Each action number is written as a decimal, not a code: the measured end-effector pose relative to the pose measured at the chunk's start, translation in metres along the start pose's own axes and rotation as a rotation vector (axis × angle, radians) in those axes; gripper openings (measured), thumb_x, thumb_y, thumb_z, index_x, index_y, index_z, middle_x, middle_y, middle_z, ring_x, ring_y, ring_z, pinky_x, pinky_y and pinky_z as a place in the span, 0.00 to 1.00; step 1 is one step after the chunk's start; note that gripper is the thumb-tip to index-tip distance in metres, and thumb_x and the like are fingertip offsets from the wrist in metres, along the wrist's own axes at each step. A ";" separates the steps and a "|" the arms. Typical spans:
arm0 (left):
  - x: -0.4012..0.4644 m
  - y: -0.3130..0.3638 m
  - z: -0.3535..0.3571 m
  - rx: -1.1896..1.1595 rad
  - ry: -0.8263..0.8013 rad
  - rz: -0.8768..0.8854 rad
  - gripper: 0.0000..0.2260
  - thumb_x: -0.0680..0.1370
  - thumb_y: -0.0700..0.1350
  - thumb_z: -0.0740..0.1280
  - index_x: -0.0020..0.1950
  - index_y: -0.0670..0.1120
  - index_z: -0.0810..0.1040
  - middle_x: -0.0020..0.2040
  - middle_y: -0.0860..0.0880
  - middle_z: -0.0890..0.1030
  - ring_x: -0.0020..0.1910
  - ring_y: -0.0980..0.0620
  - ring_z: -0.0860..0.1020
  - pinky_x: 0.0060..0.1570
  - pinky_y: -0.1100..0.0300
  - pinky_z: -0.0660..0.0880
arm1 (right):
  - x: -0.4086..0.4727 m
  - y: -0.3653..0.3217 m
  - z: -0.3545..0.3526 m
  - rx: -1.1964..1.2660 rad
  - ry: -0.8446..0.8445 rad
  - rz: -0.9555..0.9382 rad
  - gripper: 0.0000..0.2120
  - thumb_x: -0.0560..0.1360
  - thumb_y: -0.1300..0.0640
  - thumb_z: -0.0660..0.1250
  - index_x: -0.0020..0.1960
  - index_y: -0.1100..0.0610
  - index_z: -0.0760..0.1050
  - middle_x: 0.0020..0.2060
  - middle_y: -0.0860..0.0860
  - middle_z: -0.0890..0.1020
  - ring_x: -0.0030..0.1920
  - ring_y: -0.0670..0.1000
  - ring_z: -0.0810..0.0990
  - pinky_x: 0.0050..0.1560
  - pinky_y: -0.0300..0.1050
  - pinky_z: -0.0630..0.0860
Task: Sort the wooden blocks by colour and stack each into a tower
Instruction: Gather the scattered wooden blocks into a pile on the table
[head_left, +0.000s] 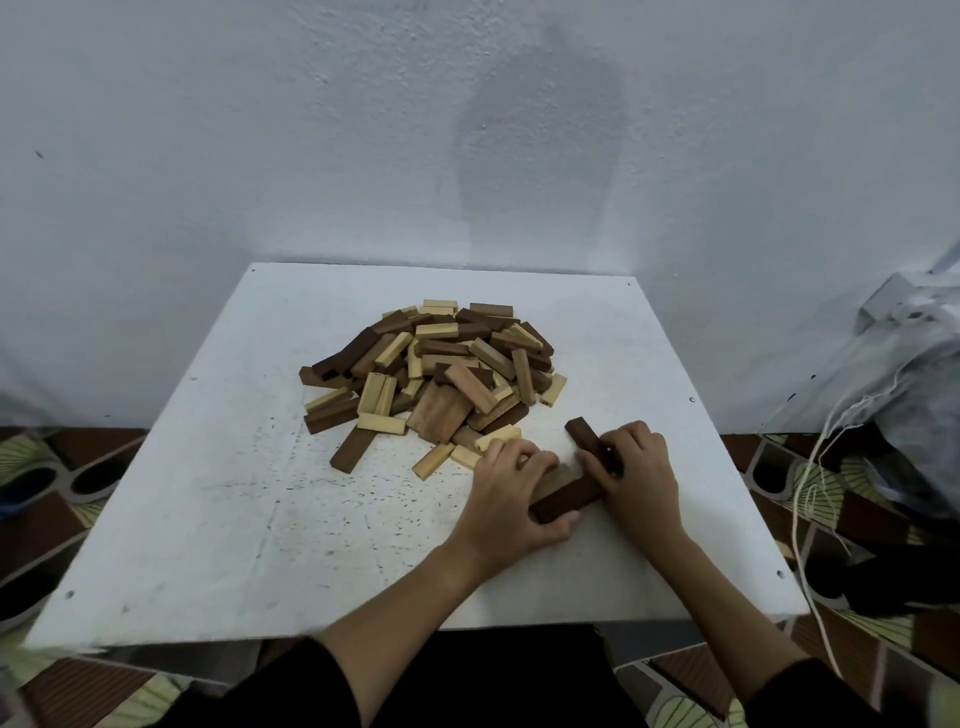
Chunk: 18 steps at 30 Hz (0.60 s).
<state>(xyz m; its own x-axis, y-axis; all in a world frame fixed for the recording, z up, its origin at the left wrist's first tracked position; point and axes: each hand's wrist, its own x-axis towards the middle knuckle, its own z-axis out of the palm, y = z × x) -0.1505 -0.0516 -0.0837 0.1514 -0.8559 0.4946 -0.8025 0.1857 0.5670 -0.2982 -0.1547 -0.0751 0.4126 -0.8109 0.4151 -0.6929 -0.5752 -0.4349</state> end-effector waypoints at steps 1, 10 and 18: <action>0.002 0.000 -0.004 -0.016 0.024 -0.017 0.22 0.67 0.59 0.68 0.55 0.48 0.74 0.51 0.46 0.75 0.52 0.52 0.67 0.50 0.55 0.70 | 0.004 -0.007 0.001 0.037 0.012 0.006 0.11 0.70 0.55 0.74 0.42 0.62 0.76 0.41 0.55 0.76 0.42 0.56 0.72 0.35 0.46 0.70; 0.028 -0.018 -0.054 0.002 0.188 -0.117 0.25 0.68 0.60 0.68 0.57 0.45 0.77 0.55 0.47 0.74 0.55 0.50 0.69 0.54 0.56 0.68 | 0.055 -0.066 0.013 0.311 0.121 0.012 0.11 0.70 0.56 0.73 0.42 0.63 0.76 0.39 0.52 0.74 0.41 0.56 0.74 0.40 0.40 0.67; 0.084 -0.074 -0.108 0.065 0.410 -0.270 0.25 0.67 0.60 0.67 0.56 0.45 0.78 0.54 0.45 0.76 0.56 0.53 0.66 0.55 0.62 0.66 | 0.115 -0.117 0.043 0.396 0.026 0.158 0.14 0.74 0.47 0.68 0.47 0.59 0.78 0.46 0.50 0.74 0.50 0.56 0.75 0.49 0.48 0.73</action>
<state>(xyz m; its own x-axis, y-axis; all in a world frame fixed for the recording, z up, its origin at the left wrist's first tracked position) -0.0159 -0.0849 -0.0132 0.5627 -0.6067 0.5615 -0.7358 -0.0581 0.6747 -0.1447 -0.1856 -0.0105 0.3010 -0.8921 0.3370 -0.4636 -0.4457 -0.7658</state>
